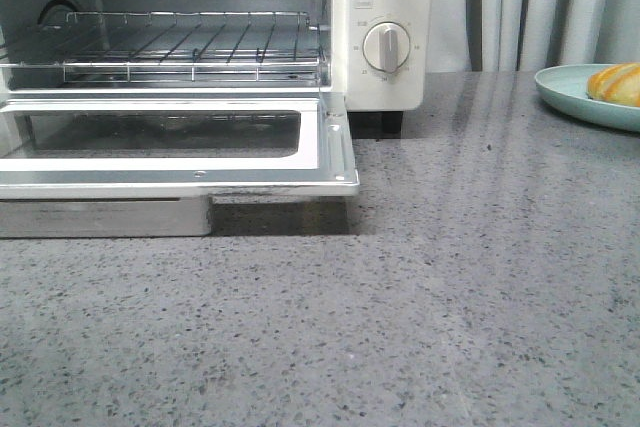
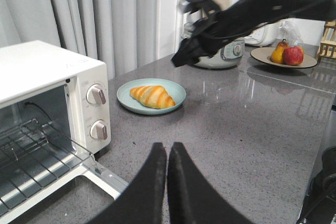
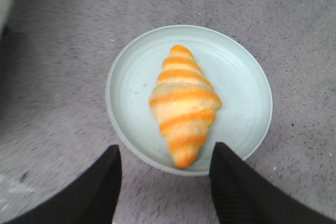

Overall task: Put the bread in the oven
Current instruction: 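Move the right gripper over the croissant on the blue plate and grasp it, then lift the croissant with the right gripper and carry it into the oven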

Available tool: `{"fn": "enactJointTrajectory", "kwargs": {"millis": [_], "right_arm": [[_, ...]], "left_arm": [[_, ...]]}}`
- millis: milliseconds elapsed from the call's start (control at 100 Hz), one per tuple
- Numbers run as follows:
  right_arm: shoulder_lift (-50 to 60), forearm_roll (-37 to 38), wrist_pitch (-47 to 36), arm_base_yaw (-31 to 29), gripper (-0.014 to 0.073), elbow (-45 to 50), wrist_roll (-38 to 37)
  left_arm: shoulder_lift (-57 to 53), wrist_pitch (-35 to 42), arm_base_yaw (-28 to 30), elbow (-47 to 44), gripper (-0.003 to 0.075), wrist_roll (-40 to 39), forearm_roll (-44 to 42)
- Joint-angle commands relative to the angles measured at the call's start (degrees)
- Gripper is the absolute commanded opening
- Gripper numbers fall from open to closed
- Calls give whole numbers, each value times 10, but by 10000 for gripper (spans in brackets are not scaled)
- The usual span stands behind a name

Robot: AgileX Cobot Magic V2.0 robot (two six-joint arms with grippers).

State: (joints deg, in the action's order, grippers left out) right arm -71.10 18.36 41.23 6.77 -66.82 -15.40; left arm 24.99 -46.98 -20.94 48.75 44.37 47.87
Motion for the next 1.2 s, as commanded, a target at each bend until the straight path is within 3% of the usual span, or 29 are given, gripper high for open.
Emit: {"fn": "enactJointTrajectory", "kwargs": {"millis": [0,240,700,770,880,990,1190], "right_arm": [[-50,23,-33,-27,348,-49,1],[-156,23,-31,-62,348,-79,-47],[-281,2,-34,-65,339,-79,-46],[-289,-11,-35,-65,252,-79,-46],[-287,-27,-37,-65,-81,-79,-46],[-256,-47,-86,-65,-69,-79,-47],[-104,-54,-319,-37,-68,-79,-47]], "left_arm": [[-3,25,-2,15,-21,-5,20],[-13,23,-2,15,-22,-13,22],[-13,22,-2,15,-21,-20,18],[-13,22,-2,15,-22,-20,18],[-13,19,-2,15,-22,-20,18],[-13,9,-2,15,-22,-20,18],[-13,11,-2,15,-21,-21,18]]}}
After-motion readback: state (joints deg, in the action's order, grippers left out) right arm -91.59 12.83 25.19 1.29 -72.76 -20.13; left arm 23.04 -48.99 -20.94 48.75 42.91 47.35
